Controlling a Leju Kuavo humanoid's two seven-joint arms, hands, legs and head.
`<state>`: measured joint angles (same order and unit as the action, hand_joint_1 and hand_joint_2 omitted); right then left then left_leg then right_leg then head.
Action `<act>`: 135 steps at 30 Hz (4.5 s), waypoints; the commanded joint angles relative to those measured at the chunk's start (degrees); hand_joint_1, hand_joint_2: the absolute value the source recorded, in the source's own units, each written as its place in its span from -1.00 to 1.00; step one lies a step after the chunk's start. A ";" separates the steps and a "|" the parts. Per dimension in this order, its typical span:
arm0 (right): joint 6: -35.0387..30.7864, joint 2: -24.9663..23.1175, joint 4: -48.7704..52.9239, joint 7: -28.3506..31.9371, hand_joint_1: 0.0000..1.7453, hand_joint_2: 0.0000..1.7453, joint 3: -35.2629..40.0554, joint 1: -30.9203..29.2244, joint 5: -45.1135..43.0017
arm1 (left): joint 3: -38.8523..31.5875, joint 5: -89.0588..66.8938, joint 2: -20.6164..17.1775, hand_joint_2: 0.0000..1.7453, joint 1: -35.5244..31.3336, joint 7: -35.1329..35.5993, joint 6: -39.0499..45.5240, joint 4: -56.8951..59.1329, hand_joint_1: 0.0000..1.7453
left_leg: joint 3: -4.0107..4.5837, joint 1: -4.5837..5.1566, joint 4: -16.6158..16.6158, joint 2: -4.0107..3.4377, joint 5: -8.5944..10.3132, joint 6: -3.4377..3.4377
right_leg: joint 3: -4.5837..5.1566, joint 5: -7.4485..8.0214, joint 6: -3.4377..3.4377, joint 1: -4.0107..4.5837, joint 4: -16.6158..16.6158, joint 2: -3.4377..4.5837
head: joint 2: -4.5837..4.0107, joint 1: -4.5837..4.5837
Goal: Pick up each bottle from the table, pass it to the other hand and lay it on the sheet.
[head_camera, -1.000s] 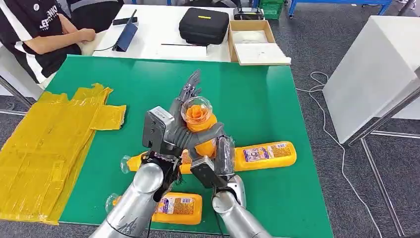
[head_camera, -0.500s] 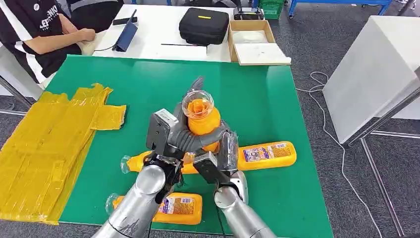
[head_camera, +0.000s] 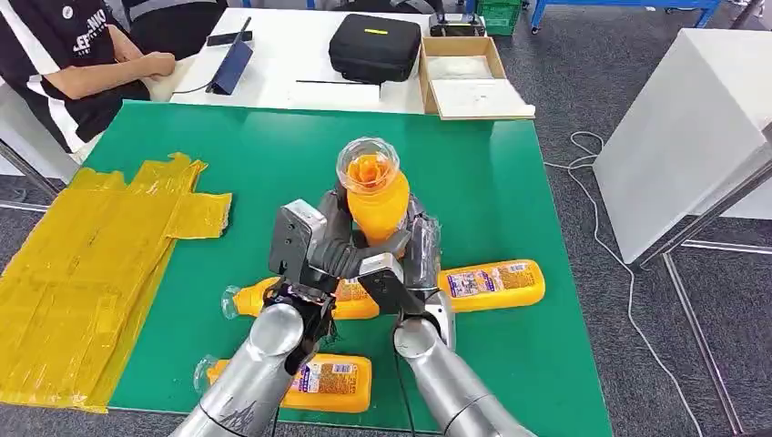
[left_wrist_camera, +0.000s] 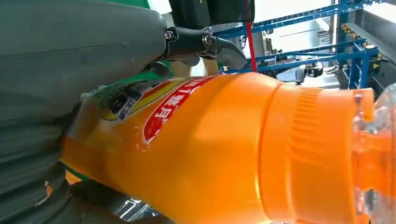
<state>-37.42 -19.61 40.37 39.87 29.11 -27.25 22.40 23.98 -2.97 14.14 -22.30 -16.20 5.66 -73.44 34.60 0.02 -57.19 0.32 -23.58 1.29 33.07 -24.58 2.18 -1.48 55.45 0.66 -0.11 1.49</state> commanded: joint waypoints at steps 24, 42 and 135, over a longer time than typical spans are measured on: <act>-2.58 -0.38 -6.76 -2.01 1.00 1.00 11.15 -1.63 2.28 | -0.55 1.46 -0.13 1.00 -2.12 -1.22 -0.66 4.99 0.96 | -0.12 -0.07 -0.02 0.10 -0.04 -0.09 | -0.17 -0.06 -0.15 0.08 -0.02 -0.17 | 0.00 0.00; -2.58 0.33 -3.03 -2.47 1.00 1.00 7.19 0.69 4.12 | -0.26 1.28 0.43 1.00 -1.76 -0.97 -1.60 3.81 1.00 | -0.14 -0.07 -0.05 0.17 -0.05 -0.11 | -0.21 -0.09 -0.17 0.09 -0.01 -0.26 | 0.00 -0.02; -2.58 22.91 53.71 -5.08 -1.00 1.00 -14.84 40.00 21.95 | -51.53 -85.34 -20.37 1.00 18.47 8.81 34.34 20.89 -1.00 | -0.21 -0.05 0.08 0.01 -0.10 -0.13 | -0.19 -0.11 -0.21 0.06 -0.07 -0.11 | 0.00 -0.02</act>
<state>-37.62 2.30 94.73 34.84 14.64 13.04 44.41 -25.70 -88.08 -8.42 -4.59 -6.75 39.93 -53.11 34.55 -0.02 -57.12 0.34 -23.61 1.25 33.06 -24.62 2.13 -1.46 55.41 0.63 -0.11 1.46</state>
